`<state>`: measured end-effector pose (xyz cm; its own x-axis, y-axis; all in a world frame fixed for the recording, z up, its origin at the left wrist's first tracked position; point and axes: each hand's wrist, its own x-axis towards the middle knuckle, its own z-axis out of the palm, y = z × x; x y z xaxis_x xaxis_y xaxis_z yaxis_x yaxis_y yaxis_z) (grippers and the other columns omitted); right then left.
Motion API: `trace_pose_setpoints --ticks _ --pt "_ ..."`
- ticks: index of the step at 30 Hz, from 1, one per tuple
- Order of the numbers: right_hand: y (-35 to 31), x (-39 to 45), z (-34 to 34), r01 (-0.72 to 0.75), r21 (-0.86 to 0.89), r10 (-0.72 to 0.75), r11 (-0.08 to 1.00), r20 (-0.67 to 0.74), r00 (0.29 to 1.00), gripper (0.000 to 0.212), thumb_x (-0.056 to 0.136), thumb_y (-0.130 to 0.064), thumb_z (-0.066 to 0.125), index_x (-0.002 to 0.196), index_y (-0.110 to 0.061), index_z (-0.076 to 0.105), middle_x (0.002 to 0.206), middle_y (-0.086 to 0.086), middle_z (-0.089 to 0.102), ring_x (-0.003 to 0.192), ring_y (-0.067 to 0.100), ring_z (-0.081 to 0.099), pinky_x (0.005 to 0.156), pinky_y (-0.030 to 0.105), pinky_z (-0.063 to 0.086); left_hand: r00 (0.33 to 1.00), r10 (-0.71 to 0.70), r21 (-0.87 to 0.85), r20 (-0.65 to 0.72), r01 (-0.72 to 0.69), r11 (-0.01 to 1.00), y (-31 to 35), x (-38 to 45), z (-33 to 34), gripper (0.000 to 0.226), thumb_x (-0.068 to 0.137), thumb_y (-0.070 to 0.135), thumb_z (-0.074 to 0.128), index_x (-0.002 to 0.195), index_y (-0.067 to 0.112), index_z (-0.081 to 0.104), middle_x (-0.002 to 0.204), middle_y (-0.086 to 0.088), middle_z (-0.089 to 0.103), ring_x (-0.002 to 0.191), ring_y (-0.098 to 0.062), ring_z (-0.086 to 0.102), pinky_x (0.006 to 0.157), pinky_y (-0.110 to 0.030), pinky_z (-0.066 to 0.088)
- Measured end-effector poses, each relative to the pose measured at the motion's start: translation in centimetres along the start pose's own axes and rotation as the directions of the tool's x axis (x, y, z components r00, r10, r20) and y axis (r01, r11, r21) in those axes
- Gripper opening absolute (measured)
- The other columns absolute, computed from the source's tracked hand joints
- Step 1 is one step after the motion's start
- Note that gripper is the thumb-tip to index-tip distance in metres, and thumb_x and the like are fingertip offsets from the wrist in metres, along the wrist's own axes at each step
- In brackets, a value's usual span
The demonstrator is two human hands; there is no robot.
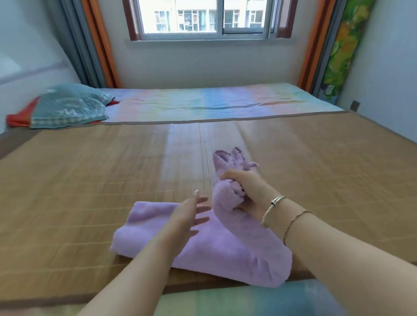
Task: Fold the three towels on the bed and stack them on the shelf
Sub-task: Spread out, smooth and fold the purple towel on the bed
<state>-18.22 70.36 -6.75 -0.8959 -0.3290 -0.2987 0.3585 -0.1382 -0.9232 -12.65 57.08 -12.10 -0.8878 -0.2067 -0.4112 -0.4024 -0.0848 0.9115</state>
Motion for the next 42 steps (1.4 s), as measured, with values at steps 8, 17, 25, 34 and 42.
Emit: trace_pose_setpoints --ticks 8,17,25,34,42 --pt "6.6 5.6 15.5 -0.111 -0.330 0.147 0.937 0.084 0.986 0.018 0.080 -0.013 0.059 0.065 -0.013 0.049 0.059 0.006 0.044 0.054 0.021 0.047 0.055 0.029 0.037 0.951 -0.121 -0.265 -0.284 0.043 0.963 -3.9 -0.4 -14.5 0.047 0.101 0.048 0.033 0.098 0.010 0.062 0.103 -0.010 0.066 0.095 -0.030 0.064 0.081 -0.041 0.051" --pt "7.9 5.1 11.5 0.172 -0.723 -0.164 0.669 0.082 0.983 0.019 0.085 -0.010 0.045 0.092 -0.014 0.062 0.069 0.002 0.060 0.057 0.014 0.052 0.052 0.024 0.039 0.929 -0.194 0.016 -0.315 0.210 0.978 -2.6 2.6 -16.3 0.100 0.059 0.079 0.066 0.130 0.010 0.054 0.131 -0.012 0.056 0.118 -0.028 0.056 0.099 -0.039 0.043" --pt "7.7 3.3 2.8 0.130 -0.960 -0.377 0.246 0.028 0.926 0.039 0.091 -0.022 0.047 0.130 -0.018 0.049 0.135 0.003 0.047 0.129 0.023 0.039 0.105 0.036 0.030 0.807 0.271 0.318 -0.525 -0.110 0.942 -3.7 2.7 -16.1 0.025 0.087 0.018 0.067 0.105 0.010 0.052 0.099 -0.006 0.061 0.099 -0.028 0.058 0.076 -0.029 0.036" --pt "10.3 1.7 3.5 0.105 -0.993 -0.267 -0.056 0.117 0.957 0.052 0.096 -0.037 0.029 0.145 -0.022 0.027 0.160 0.000 0.005 0.147 0.020 -0.003 0.115 0.055 -0.003 0.748 0.636 0.910 -0.190 -0.110 0.401 -4.3 1.4 -12.3 0.042 0.098 0.036 0.040 0.141 0.033 0.042 0.153 0.007 0.033 0.143 -0.022 0.024 0.115 -0.047 0.012" --pt "14.8 1.7 1.7 0.002 -1.000 -0.174 -0.011 0.004 0.985 0.061 0.095 -0.056 0.013 0.147 -0.041 -0.013 0.156 -0.017 -0.018 0.143 0.007 -0.020 0.112 0.060 -0.009 0.935 0.355 0.959 0.015 -0.114 0.260 -6.7 5.2 -9.8 0.062 0.093 0.065 0.018 0.150 0.045 0.006 0.159 0.018 -0.002 0.147 -0.014 -0.011 0.114 -0.055 -0.012"
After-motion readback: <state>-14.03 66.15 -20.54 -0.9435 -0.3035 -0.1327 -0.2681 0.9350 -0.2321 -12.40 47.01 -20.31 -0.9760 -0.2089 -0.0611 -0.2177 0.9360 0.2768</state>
